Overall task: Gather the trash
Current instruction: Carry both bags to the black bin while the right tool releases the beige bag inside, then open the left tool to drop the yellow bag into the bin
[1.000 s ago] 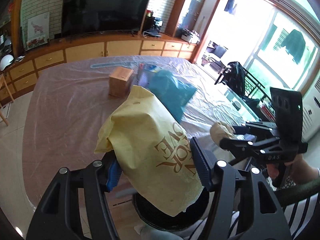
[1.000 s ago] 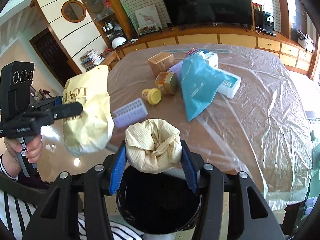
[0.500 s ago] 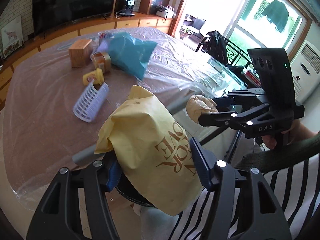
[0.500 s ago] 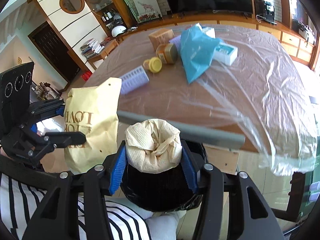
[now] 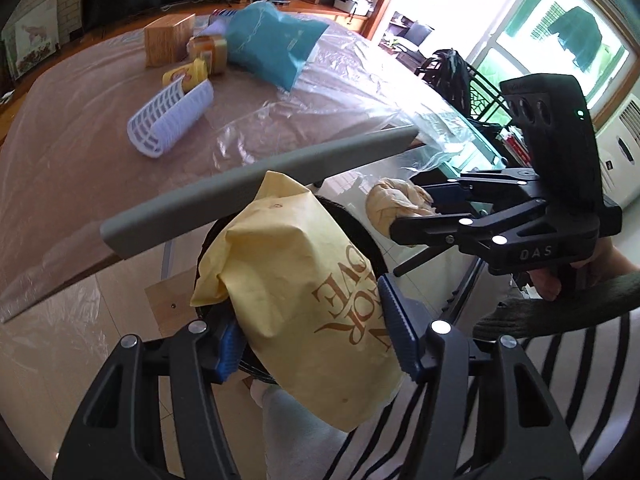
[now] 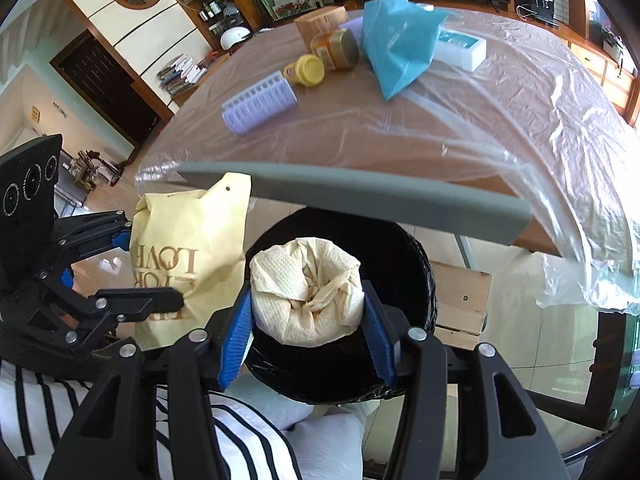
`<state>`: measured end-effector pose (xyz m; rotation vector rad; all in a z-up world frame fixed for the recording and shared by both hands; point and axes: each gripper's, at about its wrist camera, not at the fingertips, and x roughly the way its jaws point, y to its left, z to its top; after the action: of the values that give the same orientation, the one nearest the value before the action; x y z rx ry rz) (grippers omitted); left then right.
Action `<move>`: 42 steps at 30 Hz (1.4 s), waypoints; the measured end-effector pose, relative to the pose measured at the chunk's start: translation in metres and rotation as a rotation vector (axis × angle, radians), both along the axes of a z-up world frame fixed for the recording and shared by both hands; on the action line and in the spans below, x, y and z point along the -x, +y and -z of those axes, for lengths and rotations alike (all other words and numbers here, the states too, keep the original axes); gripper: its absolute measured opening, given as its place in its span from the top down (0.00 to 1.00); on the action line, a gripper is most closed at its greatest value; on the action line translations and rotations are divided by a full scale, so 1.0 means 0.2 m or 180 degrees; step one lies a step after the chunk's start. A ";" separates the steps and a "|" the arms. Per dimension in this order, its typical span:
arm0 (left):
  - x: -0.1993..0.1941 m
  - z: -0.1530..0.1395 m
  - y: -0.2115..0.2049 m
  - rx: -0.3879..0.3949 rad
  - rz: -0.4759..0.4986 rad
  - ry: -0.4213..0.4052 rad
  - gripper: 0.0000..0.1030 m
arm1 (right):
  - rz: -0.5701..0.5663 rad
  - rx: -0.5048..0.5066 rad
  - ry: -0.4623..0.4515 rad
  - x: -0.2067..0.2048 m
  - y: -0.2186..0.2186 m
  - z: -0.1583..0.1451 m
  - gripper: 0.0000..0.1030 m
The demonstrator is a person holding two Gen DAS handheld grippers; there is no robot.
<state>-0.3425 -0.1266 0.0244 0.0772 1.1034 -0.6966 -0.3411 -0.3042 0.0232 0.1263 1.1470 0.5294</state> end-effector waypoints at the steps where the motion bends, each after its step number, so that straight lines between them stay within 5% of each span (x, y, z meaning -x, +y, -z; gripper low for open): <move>1: 0.00 0.02 0.00 -0.0018 -0.0036 0.0013 0.41 | -0.0013 0.0017 0.0009 0.00 0.01 0.01 0.51; 14: -0.05 0.18 -0.09 -0.0250 -0.0110 0.0053 0.51 | -0.0085 0.0170 0.0040 -0.05 0.05 0.17 0.51; 24: -0.13 0.37 -0.12 -0.0437 -0.0264 0.0239 0.54 | -0.0073 0.0367 0.0350 -0.13 0.13 0.40 0.49; 27: -0.13 0.39 -0.12 -0.0522 -0.0277 0.0233 0.51 | -0.0030 0.0430 0.0399 -0.14 0.13 0.43 0.49; 34: -0.12 0.39 -0.10 -0.0507 -0.0363 0.0206 0.16 | 0.0085 0.0399 0.0435 -0.14 0.08 0.44 0.16; 42: -0.09 0.30 -0.05 -0.0502 -0.0345 0.0154 0.15 | 0.0015 0.0349 0.0179 -0.07 0.01 0.25 0.16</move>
<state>-0.3251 -0.1373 -0.0350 0.1347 1.1990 -0.5163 -0.3262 -0.3015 -0.0273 0.0493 1.2276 0.4599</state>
